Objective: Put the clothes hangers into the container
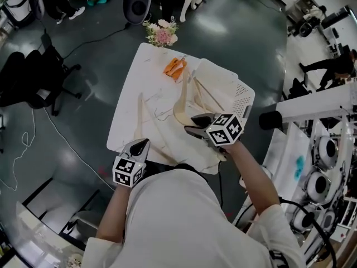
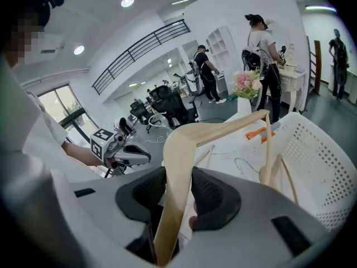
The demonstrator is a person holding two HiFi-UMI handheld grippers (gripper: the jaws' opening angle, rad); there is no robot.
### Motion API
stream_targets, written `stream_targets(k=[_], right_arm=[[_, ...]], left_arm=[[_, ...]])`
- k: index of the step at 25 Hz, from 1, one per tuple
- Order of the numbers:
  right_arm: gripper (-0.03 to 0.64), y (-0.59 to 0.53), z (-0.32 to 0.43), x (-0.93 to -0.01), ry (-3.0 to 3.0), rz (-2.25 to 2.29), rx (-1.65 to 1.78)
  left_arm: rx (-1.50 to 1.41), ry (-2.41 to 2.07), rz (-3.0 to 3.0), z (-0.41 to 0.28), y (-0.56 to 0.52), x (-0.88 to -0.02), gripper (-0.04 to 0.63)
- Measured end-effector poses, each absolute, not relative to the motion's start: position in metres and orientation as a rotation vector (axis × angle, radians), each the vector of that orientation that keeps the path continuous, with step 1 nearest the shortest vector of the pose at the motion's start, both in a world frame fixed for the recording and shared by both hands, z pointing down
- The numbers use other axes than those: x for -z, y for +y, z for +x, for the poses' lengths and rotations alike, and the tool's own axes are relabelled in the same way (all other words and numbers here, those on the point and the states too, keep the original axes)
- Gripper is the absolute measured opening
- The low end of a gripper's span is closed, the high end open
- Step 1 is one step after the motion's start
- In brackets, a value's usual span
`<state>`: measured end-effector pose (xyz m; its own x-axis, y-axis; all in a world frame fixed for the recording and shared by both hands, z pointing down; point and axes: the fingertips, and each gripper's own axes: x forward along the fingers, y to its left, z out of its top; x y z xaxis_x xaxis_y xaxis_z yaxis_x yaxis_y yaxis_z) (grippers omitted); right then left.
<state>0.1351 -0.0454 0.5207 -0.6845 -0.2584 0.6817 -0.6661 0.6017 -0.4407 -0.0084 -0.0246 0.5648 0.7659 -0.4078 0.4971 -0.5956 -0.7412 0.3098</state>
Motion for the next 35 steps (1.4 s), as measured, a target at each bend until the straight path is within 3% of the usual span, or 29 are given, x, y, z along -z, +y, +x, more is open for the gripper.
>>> stream_targets(k=[12, 35], right_arm=[[0.137, -0.051, 0.201, -0.521, -2.238, 0.728, -1.075], [0.137, -0.069, 0.280, -0.612, -2.060, 0.608, -1.191]], left_arm=[[-0.568, -0.746, 2.517, 0.015, -0.024, -0.563, 0.002], [-0.588, -0.785, 2.482, 0.031, -0.021, -0.568, 0.002]])
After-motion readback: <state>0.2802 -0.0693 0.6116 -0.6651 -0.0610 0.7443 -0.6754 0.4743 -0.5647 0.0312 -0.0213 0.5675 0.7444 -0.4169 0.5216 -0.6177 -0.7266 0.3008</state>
